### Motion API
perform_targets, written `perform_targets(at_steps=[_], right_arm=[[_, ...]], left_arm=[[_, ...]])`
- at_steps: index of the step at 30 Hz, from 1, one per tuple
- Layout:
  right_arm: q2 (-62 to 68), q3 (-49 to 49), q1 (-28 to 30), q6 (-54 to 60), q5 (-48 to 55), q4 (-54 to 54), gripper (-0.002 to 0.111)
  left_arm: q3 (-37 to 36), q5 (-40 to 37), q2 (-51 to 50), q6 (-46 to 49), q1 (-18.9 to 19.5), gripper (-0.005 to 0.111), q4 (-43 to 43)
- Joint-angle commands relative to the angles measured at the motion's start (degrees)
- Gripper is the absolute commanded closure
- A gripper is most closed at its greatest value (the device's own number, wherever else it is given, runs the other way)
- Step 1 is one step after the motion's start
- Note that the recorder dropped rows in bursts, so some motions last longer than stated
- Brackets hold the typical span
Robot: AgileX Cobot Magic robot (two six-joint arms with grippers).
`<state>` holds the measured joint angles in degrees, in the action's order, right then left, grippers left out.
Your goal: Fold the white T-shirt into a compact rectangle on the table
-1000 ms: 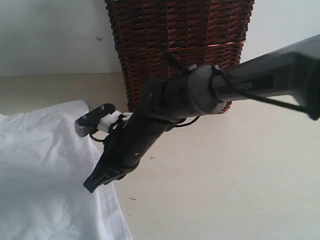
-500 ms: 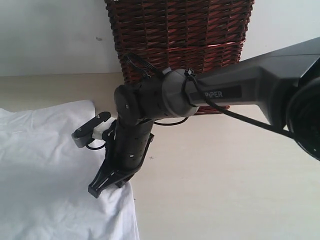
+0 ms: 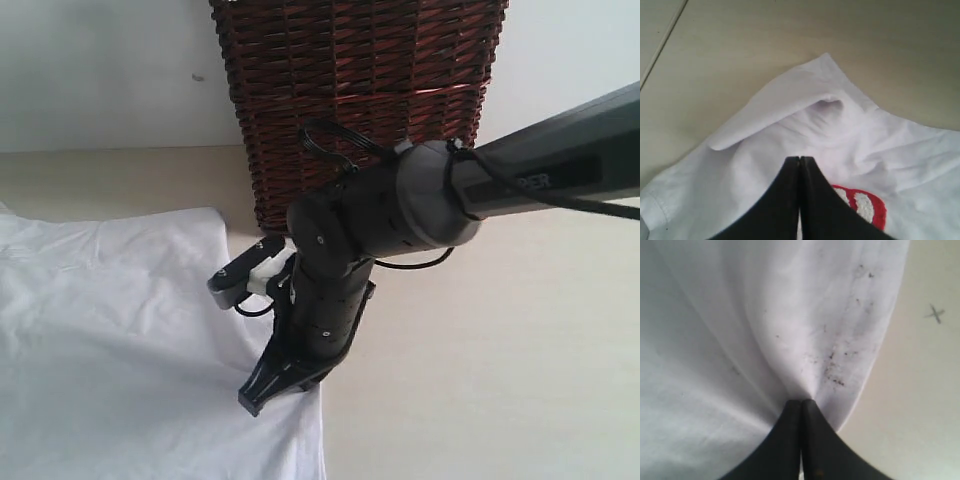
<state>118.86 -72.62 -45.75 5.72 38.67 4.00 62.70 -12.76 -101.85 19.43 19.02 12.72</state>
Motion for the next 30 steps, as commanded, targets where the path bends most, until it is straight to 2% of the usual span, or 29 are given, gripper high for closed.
perform_targets(at_steps=[1, 6, 10, 13, 15, 16, 24, 30], right_arm=[[-4.81, 2.48, 0.46, 0.63, -1.41, 0.81, 0.108], [-7.51, 2.49, 0.46, 0.63, -8.19, 0.09, 0.108], [-7.08, 2.37, 2.33, -0.21, -19.32, 0.7, 0.105], [-4.63, -0.31, 4.38, 2.62, -20.16, 6.65, 0.086], [-1.77, -3.49, 4.82, 6.48, -17.55, 9.03, 0.07], [-0.09, -5.35, 4.82, 6.6, -16.4, 8.86, 0.066], [11.44, -19.01, 5.14, -1.49, -5.64, 0.69, 0.069], [15.65, -23.06, 5.14, -1.49, -0.86, -1.25, 0.071]], left_arm=[[-0.13, 0.47, 0.64, 0.18, -1.28, 0.107, 1.79], [-0.13, -3.61, 0.73, 10.59, -7.06, 0.107, 4.96], [-0.13, -8.93, 0.73, 27.66, -12.31, 0.107, 17.99], [-0.03, -11.65, 0.73, 34.01, -13.04, 0.107, 24.79], [-0.03, -11.92, 0.88, 34.19, -13.04, 0.107, 26.13], [0.09, -12.39, 1.0, 34.19, -12.92, 0.107, 26.11], [0.86, -13.02, 2.13, 35.21, -12.81, 0.107, 26.6], [1.93, -13.02, 2.13, 35.76, -12.81, 0.107, 27.55]])
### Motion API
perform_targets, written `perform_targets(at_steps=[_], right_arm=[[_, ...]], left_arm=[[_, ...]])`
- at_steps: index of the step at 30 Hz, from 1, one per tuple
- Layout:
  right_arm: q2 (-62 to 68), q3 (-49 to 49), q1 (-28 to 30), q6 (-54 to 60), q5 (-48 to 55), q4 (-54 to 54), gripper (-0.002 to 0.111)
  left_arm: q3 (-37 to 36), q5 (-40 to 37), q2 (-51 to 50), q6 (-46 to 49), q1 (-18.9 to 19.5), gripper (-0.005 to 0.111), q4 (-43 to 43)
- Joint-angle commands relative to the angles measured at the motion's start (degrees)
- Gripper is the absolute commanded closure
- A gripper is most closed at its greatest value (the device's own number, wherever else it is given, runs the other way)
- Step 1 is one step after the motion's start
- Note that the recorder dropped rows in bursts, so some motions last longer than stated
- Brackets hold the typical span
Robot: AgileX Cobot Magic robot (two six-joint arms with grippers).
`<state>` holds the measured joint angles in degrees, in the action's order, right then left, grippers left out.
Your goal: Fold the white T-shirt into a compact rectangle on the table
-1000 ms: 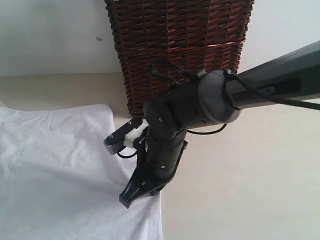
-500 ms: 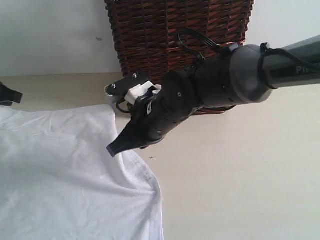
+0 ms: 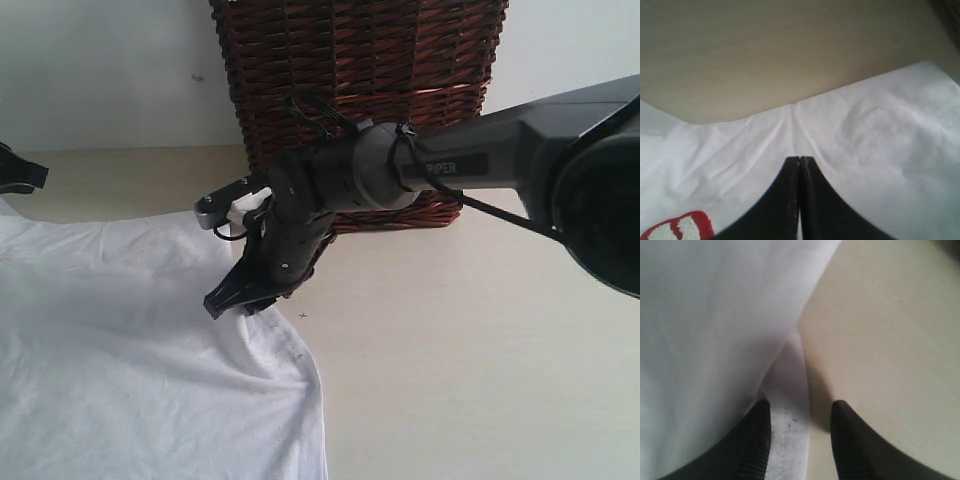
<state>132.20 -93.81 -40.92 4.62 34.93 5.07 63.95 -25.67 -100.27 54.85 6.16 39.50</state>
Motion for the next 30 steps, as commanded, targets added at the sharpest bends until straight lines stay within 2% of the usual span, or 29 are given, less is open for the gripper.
perform_targets(at_steps=[1, 4, 8, 13, 17, 23, 25, 26, 27, 28, 30], right_arm=[[2.61, -2.15, 0.32, -0.38, 3.35, -2.66, 0.072], [2.91, -2.15, 0.32, -0.38, 4.23, -4.2, 0.08], [2.62, -2.15, 0.32, -0.6, 6.94, -7.27, 0.108], [-1.25, -2.15, 0.32, -2.38, 9.21, -8.85, 0.108], [-5.94, -0.59, 0.32, -8.73, 8.91, -14.29, 0.108], [-9.55, 5.42, 0.32, -26.08, 9.06, -30.59, 0.108], [-9.18, 8.5, 0.32, -21.6, 9.06, -25.83, 0.108], [-8.76, 9.67, -0.04, -9.4, 10.36, -15.18, 0.108], [-8.49, 9.94, -0.04, -4.14, 11.2, -10.3, 0.108], [-8.34, 10.05, -0.04, 5.9, 12.61, -1.52, 0.108], [-8.48, 10.05, -0.04, 7.23, 11.89, 0.64, 0.108]], left_arm=[[0.69, -0.11, 0.54, 0.34, 0.05, 0.107, 0.77], [0.69, -0.11, 0.54, 0.34, 0.05, 0.107, 0.77], [0.69, 0.14, 0.54, 0.46, 0.05, 0.107, 0.77], [0.69, 0.36, 0.54, 0.46, 0.05, 0.107, 0.77], [0.69, 0.98, 0.54, 0.46, 0.05, 0.107, 1.64], [0.69, 1.11, 0.54, 0.46, 0.05, 0.107, 3.19], [0.69, 1.11, 0.54, 0.46, 0.05, 0.107, 3.22], [0.69, 1.11, 0.54, 0.46, 0.05, 0.107, 3.22], [0.69, 0.81, 0.54, 0.46, 0.05, 0.107, 3.2], [0.69, -1.2, 0.54, 0.1, 0.05, 0.107, 3.2], [0.69, -3.63, 0.54, -0.17, 0.05, 0.107, 3.2]])
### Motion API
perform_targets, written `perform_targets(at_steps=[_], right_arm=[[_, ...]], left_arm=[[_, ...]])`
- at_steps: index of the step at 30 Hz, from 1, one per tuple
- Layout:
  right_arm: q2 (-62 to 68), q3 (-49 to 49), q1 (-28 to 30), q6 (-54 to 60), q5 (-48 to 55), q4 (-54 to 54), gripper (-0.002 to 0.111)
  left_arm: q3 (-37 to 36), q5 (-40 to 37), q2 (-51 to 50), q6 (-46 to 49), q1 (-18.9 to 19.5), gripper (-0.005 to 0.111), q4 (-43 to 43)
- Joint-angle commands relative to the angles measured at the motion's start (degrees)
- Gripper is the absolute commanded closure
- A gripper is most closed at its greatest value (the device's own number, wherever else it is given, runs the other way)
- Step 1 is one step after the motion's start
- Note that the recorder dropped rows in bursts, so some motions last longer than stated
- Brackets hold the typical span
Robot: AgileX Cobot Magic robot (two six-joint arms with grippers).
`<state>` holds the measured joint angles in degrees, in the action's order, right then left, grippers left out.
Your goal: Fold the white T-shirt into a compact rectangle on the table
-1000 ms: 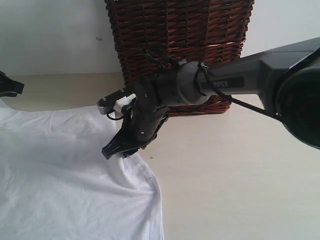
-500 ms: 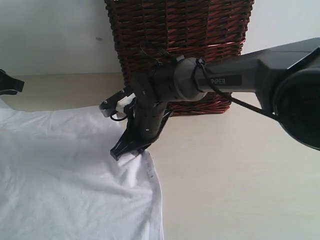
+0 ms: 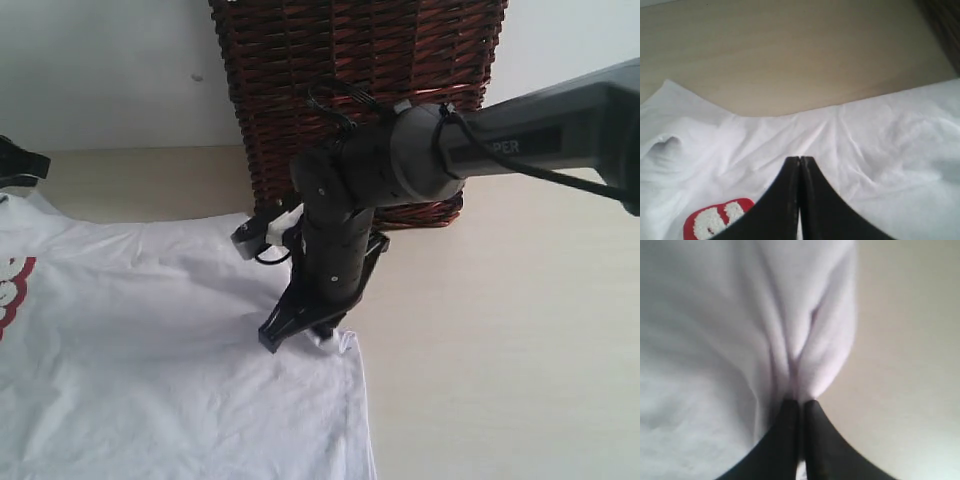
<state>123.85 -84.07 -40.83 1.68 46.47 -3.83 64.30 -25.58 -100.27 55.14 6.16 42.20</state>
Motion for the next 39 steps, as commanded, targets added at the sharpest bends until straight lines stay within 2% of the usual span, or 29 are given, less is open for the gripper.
perform_targets(at_steps=[1, 3, 7, 10, 14, 19, 22, 24, 29, 34, 39], right_arm=[[-0.21, 0.31, -0.13, 10.38, -0.4, 9.29, 0.107], [-0.75, 0.31, -0.13, 10.99, -1.87, 8.81, 0.101], [-2.61, 0.31, -0.13, 12.21, -1.61, 7.88, 0.074], [-4.49, 0.31, -0.13, 12.18, 0.64, 7.64, 0.062], [-7.0, 0.31, -0.02, 8.67, -0.4, 2.34, 0.062], [-8.55, 0.31, -0.02, -9.88, -7.23, -15.91, 0.062], [-8.55, 0.18, -0.02, -16.85, -6.95, -23.51, 0.062], [-8.55, 0.18, -0.02, -17.37, -6.4, -24.66, 0.062], [-8.69, 0.18, 0.89, -17.85, -6.52, -25.23, 0.062], [-9.86, 0.18, 2.69, -17.9, -5.0, -23.76, 0.062], [-12.23, 0.31, 4.21, -17.2, -4.52, -21.79, 0.062]], left_arm=[[0.33, -4.89, 0.54, -0.58, 0.05, 0.107, 0.5], [0.33, -7.82, 0.54, -0.97, 0.05, 0.107, 0.03], [0.33, -12.14, 0.17, -4.46, 0.05, 0.107, -3.89], [0.33, -13.6, -1.2, -10.21, 0.05, 0.107, -8.66], [0.33, -17.91, -3.47, -15.61, 0.05, 0.107, -14.63], [0.19, -26.09, -4.22, -15.63, -0.35, 0.107, -11.46], [-1.54, -27.63, -4.22, -23.4, -0.64, 0.107, -16.15], [-3.6, -27.63, -4.22, -27.06, -0.64, 0.107, -19.71], [-9.62, -28.3, -4.6, -29.34, -0.64, 0.107, -23.09], [-14.93, -28.8, -5.75, -42.42, -0.64, 0.107, -40.38], [-17.47, -32.64, -6.43, -43.36, -0.64, 0.107, -41.83]])
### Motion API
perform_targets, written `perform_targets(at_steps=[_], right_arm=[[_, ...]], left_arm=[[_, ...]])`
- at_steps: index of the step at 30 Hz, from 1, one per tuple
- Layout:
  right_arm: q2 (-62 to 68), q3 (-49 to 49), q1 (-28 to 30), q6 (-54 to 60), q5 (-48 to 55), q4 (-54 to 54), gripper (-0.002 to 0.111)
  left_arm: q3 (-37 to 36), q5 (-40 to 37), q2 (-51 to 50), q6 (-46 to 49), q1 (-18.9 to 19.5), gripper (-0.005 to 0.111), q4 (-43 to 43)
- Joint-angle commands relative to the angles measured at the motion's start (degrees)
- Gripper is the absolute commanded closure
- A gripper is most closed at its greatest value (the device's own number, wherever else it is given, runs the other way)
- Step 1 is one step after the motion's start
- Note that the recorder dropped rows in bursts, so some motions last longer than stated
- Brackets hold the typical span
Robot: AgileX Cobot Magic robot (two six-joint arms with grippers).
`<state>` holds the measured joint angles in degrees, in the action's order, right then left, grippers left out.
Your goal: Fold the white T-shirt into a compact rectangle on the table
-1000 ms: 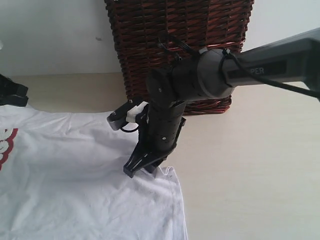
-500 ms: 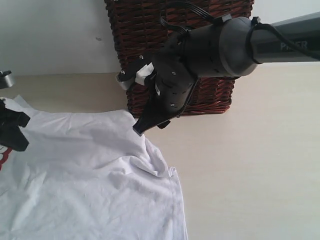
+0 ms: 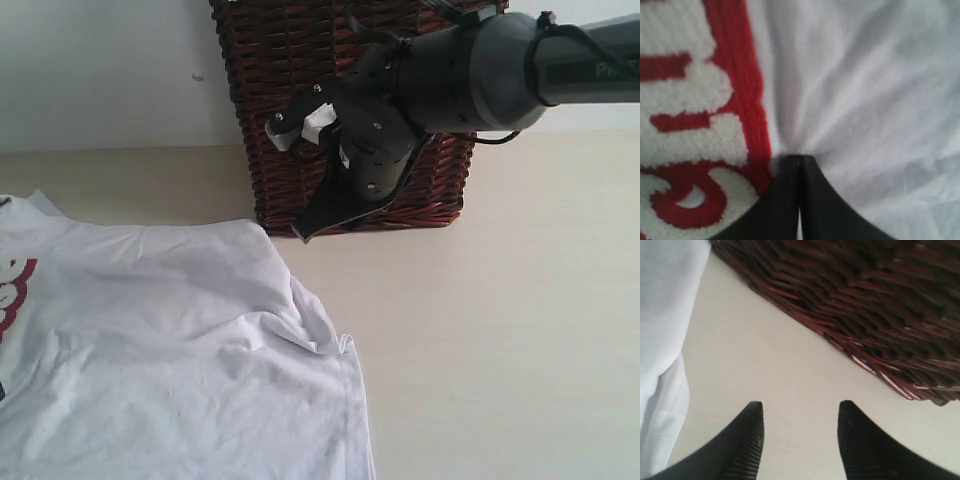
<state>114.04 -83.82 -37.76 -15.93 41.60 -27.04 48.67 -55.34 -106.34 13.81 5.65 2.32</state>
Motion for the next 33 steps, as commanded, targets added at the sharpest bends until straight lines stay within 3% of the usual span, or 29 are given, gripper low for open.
perform_targets(at_steps=[1, 15, 21, 25, 33], right_arm=[[-2.89, 0.06, 1.4, 0.38, 0.35, 1.69, 0.062], [-4.77, 0.06, 1.58, 9.16, 1.27, 10.74, 0.062], [-4.77, 0.06, 1.58, 9.41, 1.27, 10.73, 0.062], [-4.77, 0.06, 1.58, 9.85, 0.63, 10.73, 0.062], [-4.77, 0.06, 1.58, 9.85, 0.73, 10.73, 0.062]], left_arm=[[-2.23, -4.29, -0.35, -2.41, -0.13, 0.107, -2.32], [-3.41, -13.15, -0.35, -13.81, -0.03, 0.107, -16.19], [3.66, -4.8, 3.31, -10.03, -0.03, 0.107, -8.23], [3.26, 3.27, 7.21, -1.93, -0.03, 0.107, -2.32], [0.81, 7.14, 0.32, -1.86, -0.27, 0.107, 0.39]])
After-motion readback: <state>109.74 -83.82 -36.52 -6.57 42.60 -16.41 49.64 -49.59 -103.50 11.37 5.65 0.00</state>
